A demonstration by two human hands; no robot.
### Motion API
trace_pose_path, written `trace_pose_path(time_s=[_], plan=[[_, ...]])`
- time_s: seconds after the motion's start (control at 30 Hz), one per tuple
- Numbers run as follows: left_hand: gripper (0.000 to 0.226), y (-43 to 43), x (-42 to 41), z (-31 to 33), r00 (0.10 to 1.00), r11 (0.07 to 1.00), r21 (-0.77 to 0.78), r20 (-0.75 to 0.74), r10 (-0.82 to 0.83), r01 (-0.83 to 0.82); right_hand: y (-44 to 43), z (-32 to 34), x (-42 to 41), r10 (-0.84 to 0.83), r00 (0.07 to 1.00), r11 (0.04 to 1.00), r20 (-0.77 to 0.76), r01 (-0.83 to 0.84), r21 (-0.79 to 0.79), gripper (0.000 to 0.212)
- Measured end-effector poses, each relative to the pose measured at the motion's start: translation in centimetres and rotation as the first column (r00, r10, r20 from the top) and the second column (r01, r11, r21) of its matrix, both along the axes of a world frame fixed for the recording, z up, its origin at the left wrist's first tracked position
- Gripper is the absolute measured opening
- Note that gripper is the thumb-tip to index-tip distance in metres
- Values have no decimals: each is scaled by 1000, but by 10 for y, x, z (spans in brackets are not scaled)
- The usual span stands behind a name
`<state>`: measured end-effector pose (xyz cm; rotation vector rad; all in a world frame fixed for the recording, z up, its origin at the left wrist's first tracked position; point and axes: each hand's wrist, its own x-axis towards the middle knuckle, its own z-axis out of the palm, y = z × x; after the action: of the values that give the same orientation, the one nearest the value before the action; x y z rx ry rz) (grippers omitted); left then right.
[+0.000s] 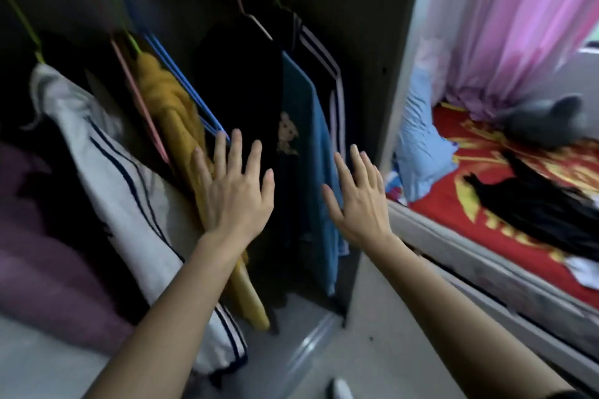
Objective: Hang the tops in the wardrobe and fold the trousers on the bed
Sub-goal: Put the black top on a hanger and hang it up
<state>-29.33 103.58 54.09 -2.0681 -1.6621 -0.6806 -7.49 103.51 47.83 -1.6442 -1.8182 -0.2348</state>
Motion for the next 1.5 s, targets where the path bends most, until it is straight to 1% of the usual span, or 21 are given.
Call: trace_pose_path(time_s=[0.13,0.23,0.33,0.47,0.63,0.73,0.87,1.03,1.1,1.23,1.37,1.43,1.5], plan=[[64,-43,50,-57,997,982,-179,-29,-67,61,-69,-43,66,-137,986,972,99,154,-180,71],[70,-65,98,-74,992,959,-265,-46,-118,102,-102,-47,125,-237,965,945,111,255,-204,73],[71,-74,155,-72,980,950,-253,-40,-197,180,-127,-42,187,-325,942,930,82,334,-155,73],[70,-75,248,-61,955,941,-178,-23,-297,288,-148,-38,275,-369,927,916,66,375,-140,73],[73,-74,396,-66,914,904,-138,55,-401,405,-174,-41,409,-429,900,888,82,436,-142,77],[74,-81,489,-85,889,873,-172,64,-453,457,-195,-56,491,-441,890,875,114,455,-168,79],[77,-87,596,-109,835,798,-285,17,-550,531,-224,-75,586,-536,839,796,91,538,-276,88],[76,-54,718,-125,760,716,-340,-6,-650,609,-226,-95,691,-640,765,708,69,622,-335,87],[75,-37,755,-138,735,688,-352,0,-678,634,-220,-107,720,-663,746,685,59,636,-355,87],[76,19,849,-185,672,610,-414,6,-740,676,-187,-145,796,-720,689,593,87,675,-438,85],[77,85,937,-246,634,512,-548,44,-772,661,-139,-191,873,-779,613,459,133,702,-544,84],[76,115,977,-277,622,464,-610,63,-780,643,-113,-218,906,-816,564,382,127,690,-615,84],[75,141,1009,-310,600,429,-650,53,-798,627,-89,-249,934,-841,531,327,106,654,-682,84]])
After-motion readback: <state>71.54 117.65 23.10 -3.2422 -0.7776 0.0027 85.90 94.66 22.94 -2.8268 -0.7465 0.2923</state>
